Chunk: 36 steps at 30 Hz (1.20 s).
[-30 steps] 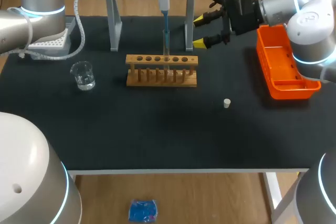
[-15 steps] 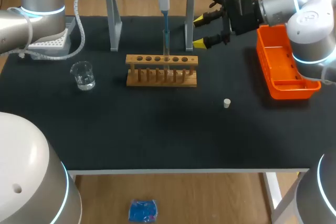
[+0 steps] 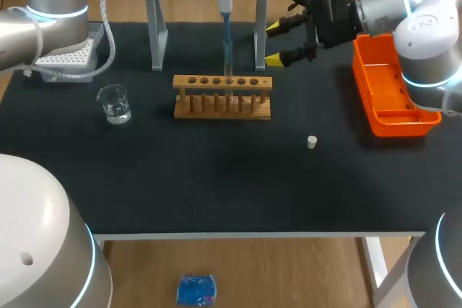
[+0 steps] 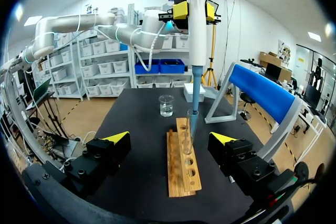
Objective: Invert the test tube, pick up the pipette, mount the tip to pipette, aspirate from beaker and dispense into the tube, eject the tip, return the pipette, and cap with the stopper.
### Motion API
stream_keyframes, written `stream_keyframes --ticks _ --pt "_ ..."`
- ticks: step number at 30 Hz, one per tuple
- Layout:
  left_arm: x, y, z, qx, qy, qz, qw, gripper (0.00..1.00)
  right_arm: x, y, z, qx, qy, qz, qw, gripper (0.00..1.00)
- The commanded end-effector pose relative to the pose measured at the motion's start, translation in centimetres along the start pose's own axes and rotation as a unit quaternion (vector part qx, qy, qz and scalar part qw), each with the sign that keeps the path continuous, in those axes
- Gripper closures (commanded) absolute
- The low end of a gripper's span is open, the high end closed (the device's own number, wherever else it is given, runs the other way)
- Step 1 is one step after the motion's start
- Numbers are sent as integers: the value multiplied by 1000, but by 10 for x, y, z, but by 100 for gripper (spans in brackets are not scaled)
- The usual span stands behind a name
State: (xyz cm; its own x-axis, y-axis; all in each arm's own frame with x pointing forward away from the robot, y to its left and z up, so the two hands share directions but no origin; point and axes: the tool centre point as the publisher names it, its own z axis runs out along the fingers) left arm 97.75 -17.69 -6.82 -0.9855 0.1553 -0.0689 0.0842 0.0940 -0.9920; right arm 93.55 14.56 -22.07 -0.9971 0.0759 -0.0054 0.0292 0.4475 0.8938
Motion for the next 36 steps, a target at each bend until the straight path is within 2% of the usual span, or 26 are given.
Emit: stream_keyframes --ticks 1,36 --pt "4 -5 0 -6 -4 2 1000 100 0 0 0 1 0 0 1000 0" --pt "3 -23 7 -30 -1 22 999 100 0 0 0 1 0 0 1000 0"
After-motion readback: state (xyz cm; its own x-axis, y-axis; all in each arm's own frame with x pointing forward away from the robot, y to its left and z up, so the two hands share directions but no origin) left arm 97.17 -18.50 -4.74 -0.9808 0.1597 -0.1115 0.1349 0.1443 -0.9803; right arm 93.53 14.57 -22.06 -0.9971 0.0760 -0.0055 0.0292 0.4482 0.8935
